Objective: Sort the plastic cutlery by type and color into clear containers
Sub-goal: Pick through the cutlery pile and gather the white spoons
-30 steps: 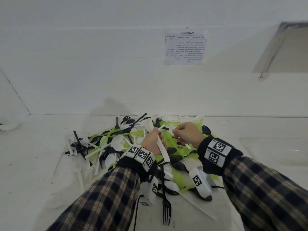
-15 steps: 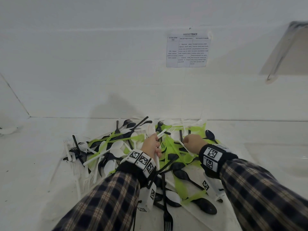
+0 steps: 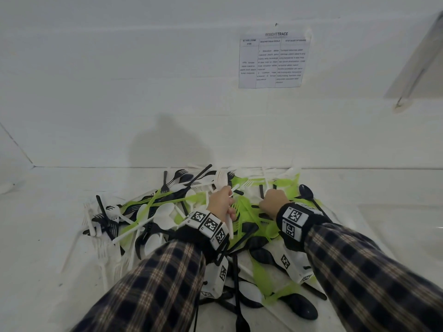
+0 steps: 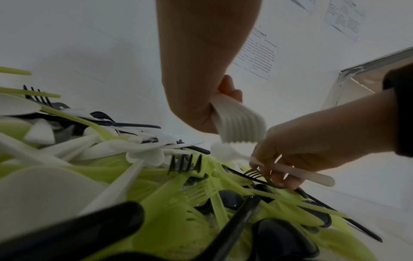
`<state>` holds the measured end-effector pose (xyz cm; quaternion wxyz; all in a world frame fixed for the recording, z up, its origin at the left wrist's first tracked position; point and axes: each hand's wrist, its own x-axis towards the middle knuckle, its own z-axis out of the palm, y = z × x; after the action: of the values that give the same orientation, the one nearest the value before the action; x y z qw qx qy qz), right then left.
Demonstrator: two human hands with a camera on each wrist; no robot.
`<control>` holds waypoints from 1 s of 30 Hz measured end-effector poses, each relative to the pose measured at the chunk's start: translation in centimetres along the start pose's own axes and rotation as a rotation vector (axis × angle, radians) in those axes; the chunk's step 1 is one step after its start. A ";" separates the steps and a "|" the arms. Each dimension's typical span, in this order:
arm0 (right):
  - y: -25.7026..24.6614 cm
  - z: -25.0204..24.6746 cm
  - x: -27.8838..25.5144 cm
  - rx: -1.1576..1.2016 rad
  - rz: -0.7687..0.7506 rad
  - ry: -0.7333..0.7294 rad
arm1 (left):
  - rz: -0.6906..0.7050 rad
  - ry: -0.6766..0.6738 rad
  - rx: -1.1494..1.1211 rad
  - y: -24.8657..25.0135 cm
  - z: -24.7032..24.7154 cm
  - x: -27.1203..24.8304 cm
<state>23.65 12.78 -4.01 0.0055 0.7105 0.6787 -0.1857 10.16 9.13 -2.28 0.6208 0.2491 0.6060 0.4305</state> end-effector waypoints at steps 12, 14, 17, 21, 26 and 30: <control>2.7 -2.3 2.6 -0.182 -0.088 0.020 | -0.014 -0.030 0.000 -0.3 0.3 1.1; 3.3 -2.4 3.3 -0.244 -0.104 0.021 | -0.019 -0.019 -0.019 0.1 -0.2 1.4; 3.6 -2.3 4.1 -0.301 -0.135 0.030 | -0.007 0.013 -0.047 0.5 -0.8 1.7; 3.5 -1.9 4.8 -0.373 -0.145 -0.010 | 0.004 0.038 -0.048 0.7 -1.4 2.1; 3.4 -1.2 5.3 -0.404 -0.182 -0.023 | -0.005 0.050 -0.031 1.0 -2.0 2.2; 3.3 -1.0 5.6 -0.384 -0.188 -0.003 | 0.000 0.056 -0.032 1.0 -2.5 2.2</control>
<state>27.12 18.19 -5.35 0.1244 0.6298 0.7648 -0.0537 7.23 10.93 -3.00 0.6074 0.2268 0.6164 0.4468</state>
